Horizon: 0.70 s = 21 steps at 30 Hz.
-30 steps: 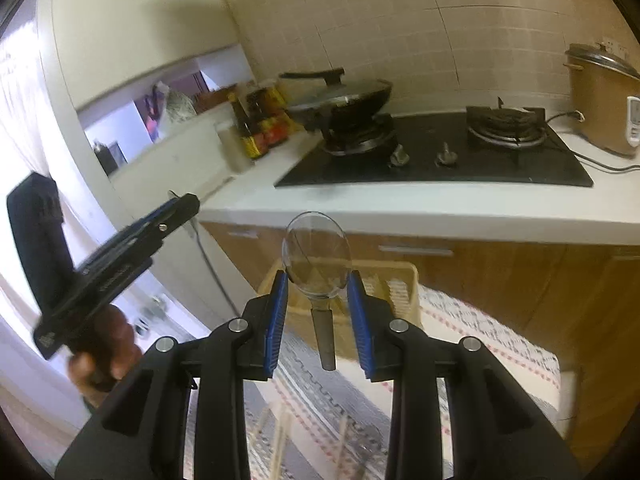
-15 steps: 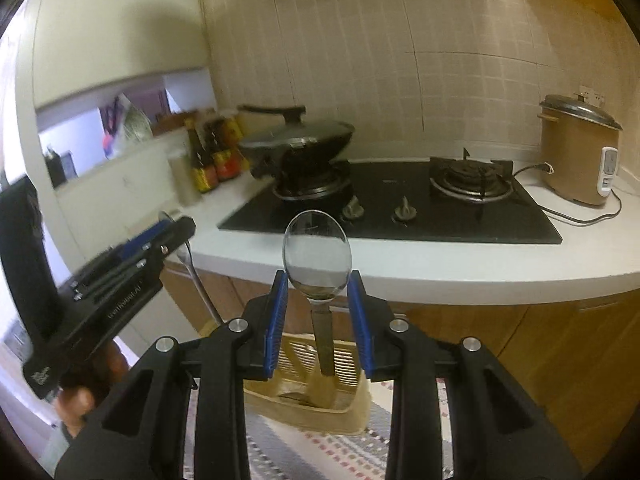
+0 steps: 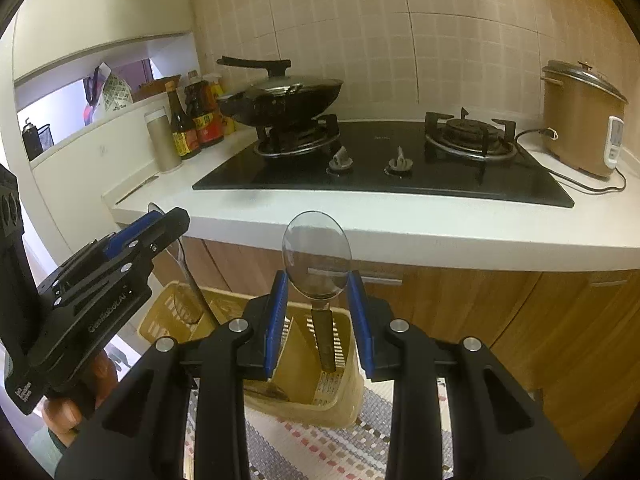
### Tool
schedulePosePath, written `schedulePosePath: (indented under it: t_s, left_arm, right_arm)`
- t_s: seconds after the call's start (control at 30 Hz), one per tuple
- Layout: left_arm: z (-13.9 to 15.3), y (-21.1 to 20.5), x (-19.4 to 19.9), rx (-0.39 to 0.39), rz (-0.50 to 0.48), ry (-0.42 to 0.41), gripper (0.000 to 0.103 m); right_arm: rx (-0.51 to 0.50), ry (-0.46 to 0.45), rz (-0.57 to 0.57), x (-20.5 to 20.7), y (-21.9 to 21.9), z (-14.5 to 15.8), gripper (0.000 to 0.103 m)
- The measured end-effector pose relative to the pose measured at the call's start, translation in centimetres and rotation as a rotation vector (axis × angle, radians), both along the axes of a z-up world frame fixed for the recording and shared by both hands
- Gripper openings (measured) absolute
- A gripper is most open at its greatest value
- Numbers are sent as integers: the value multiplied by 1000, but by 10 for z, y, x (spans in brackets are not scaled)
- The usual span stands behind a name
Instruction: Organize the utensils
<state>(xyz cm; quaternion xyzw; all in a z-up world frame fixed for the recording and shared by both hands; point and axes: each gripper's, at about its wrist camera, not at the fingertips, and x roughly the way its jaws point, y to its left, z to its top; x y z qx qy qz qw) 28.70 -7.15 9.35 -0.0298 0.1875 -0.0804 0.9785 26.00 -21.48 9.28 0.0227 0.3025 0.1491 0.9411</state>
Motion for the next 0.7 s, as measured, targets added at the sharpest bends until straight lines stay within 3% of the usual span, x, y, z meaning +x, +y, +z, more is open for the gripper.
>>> schedulePosePath:
  t_s: [0.23,0.3,0.33,0.37,0.7]
  left_arm:
    - [-1,6,-9,-19,-24,41,40]
    - [0,8,-15,-13,-25,43,43]
    - [1,8,-18,-10,-24,43,43]
    - [1,9,-21,-8,-24,45,44]
    - [10,34,-62,-38,-31,126,45]
  right_arm:
    - [8,59,2,-4,-4,-7,29]
    - [20,70,0,-6,-6,-7,34]
    - [26,73,-7,-8,-8,-6,46]
    - [31,73,-9,-10,-10,-5,52]
    - [43,118,13,-53,-13,10,52]
